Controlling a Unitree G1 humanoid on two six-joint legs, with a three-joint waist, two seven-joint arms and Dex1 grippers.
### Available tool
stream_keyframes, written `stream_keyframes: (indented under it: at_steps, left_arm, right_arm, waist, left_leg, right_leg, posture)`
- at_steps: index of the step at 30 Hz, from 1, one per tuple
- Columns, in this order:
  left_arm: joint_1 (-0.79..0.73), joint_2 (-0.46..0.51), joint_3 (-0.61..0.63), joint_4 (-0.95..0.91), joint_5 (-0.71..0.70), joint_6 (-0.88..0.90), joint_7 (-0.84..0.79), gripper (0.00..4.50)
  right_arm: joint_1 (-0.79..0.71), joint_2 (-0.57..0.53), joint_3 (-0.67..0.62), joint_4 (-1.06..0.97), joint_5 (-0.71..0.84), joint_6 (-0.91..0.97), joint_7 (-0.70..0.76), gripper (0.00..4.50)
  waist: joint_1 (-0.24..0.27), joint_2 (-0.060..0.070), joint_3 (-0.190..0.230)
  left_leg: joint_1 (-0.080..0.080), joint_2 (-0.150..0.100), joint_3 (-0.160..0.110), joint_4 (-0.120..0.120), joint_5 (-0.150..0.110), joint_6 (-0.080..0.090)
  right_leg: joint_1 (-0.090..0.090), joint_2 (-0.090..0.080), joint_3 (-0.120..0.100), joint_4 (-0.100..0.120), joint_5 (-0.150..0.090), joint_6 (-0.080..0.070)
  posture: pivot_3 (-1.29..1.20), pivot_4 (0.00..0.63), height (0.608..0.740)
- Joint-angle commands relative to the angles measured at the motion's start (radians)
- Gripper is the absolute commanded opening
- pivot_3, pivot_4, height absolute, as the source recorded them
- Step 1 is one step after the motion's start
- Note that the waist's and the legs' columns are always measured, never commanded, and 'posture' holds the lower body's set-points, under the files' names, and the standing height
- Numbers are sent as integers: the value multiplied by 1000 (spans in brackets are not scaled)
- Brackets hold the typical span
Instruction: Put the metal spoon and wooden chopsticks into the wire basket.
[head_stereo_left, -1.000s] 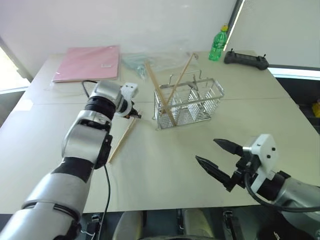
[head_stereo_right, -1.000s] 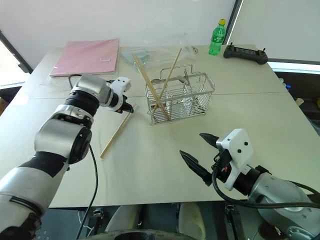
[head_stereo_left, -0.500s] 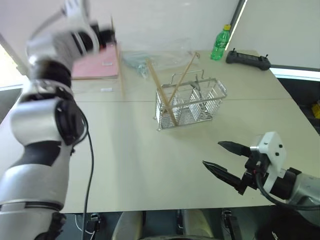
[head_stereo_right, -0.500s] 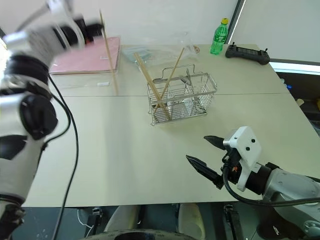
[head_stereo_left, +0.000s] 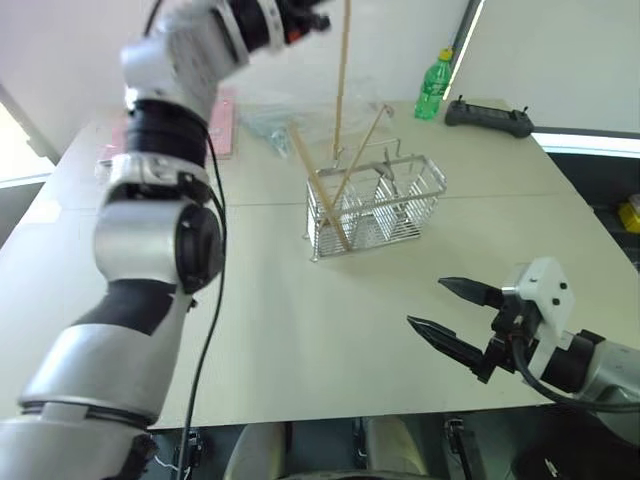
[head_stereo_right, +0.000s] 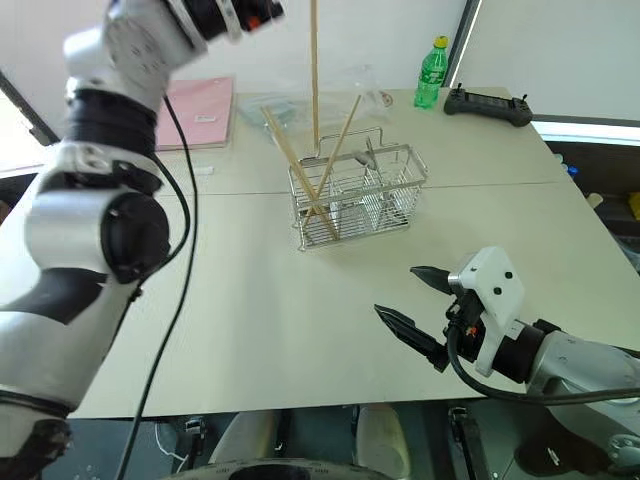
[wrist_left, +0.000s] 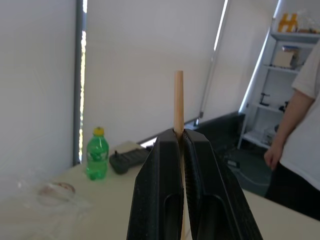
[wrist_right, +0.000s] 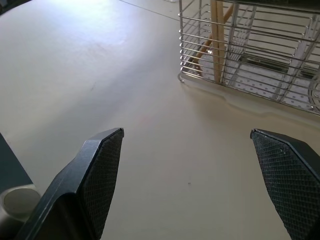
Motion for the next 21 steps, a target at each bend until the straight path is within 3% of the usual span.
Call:
stream_keyframes:
  at_steps: [1,7,15,18,21]
  left_arm:
    - [38,7,-44,-161,-12,52,-20,83]
    - [94,10,-60,-265,-41,150,-17,83]
    - [207,-26,-105,-420,-58,245,22,83]
    - [242,-33,-116,-465,-63,260,39,1035]
    - [255,-36,-110,-492,-68,246,59,2519]
  right_arm:
    - [12,6,-41,-33,4,-5,-4,4175]
    - [-37,36,-37,7,-73,-22,-76,4175]
    - [-126,59,-20,52,-67,1,-140,4175]
    - [-131,58,-14,48,-64,5,-141,4175]
    - [-142,57,-10,52,-56,10,-141,4175]
  waist:
    - [2,0,0]
    - [10,0,0]
    - [10,1,-1]
    - [8,1,-1]
    - [10,1,-1]
  left_leg:
    - [0,0,0,-1,0,0]
    - [-1,0,0,2,0,0]
    - [1,0,-1,2,0,0]
    - [0,0,-1,1,0,0]
    - [0,0,0,1,0,0]
  right_leg:
    - [0,0,0,0,0,0]
    - [1,0,0,-1,0,1]
    - [2,0,0,-1,-2,-2]
    - [1,0,1,-1,0,-1]
    - [1,0,1,-1,0,0]
  posture:
    - [0,150,722]
    - [0,150,722]
    - [0,150,722]
    - [0,150,722]
    - [0,150,722]
